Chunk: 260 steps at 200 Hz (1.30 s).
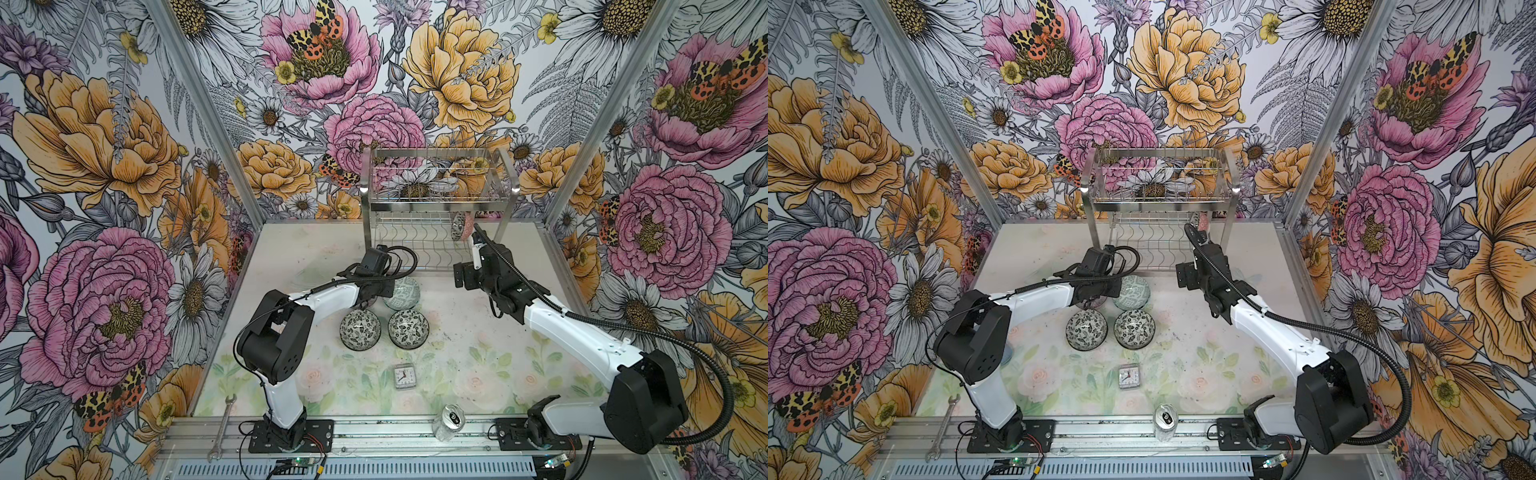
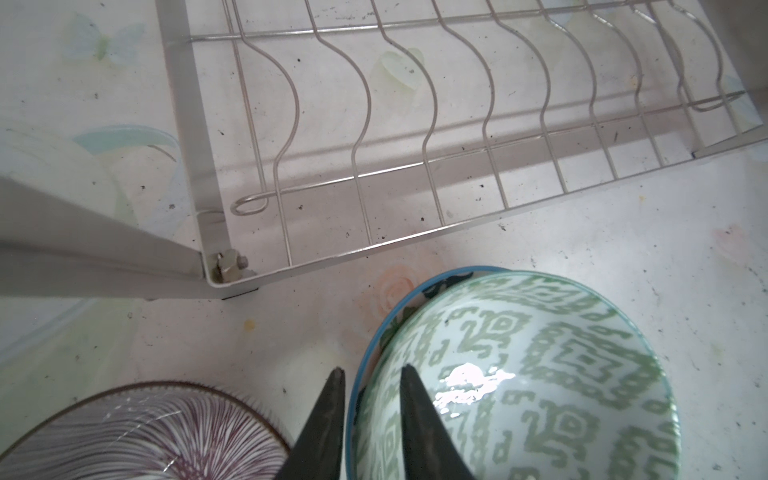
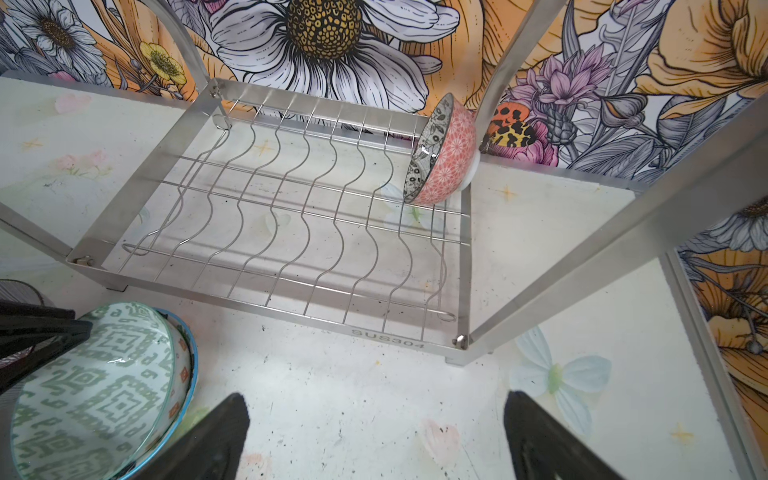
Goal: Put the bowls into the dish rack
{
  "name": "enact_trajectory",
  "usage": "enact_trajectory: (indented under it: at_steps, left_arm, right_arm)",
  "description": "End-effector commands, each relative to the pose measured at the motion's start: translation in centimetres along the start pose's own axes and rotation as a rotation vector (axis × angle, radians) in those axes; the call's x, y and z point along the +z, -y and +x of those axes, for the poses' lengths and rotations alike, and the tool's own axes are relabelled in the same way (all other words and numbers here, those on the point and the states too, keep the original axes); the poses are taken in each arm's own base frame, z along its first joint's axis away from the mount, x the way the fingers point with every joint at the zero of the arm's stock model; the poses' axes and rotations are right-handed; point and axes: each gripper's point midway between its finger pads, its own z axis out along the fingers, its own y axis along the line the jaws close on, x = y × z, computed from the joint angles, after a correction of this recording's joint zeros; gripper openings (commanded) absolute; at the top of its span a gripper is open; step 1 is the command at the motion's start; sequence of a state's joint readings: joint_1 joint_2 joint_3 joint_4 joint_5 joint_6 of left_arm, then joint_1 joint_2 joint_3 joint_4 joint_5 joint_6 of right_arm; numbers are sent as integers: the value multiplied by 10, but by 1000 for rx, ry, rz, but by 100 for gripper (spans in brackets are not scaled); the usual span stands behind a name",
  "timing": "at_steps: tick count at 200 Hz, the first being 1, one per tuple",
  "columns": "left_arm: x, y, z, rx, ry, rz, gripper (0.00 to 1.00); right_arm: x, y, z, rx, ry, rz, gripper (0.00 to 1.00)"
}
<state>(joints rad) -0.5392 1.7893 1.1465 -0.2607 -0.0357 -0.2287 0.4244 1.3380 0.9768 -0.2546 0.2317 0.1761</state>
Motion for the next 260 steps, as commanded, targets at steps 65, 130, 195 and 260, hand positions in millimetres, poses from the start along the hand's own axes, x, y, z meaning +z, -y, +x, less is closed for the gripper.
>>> enact_trajectory:
  at_steps: [65, 130, 195, 260]
  left_arm:
    - [4, 2, -4, 3, 4, 6, 23]
    - [4, 0, -6, 1, 8, 4, 23]
    - [15, -5, 6, 5, -31, -11, 21]
    - [11, -8, 5, 16, -30, -30, 14]
  right_arm:
    - [-4, 7, -8, 32, 21, 16, 97]
    - [-4, 7, -11, 31, 26, 13, 97]
    - [-3, 7, -12, 32, 24, 10, 97]
    - [-5, 8, -12, 36, 27, 9, 97]
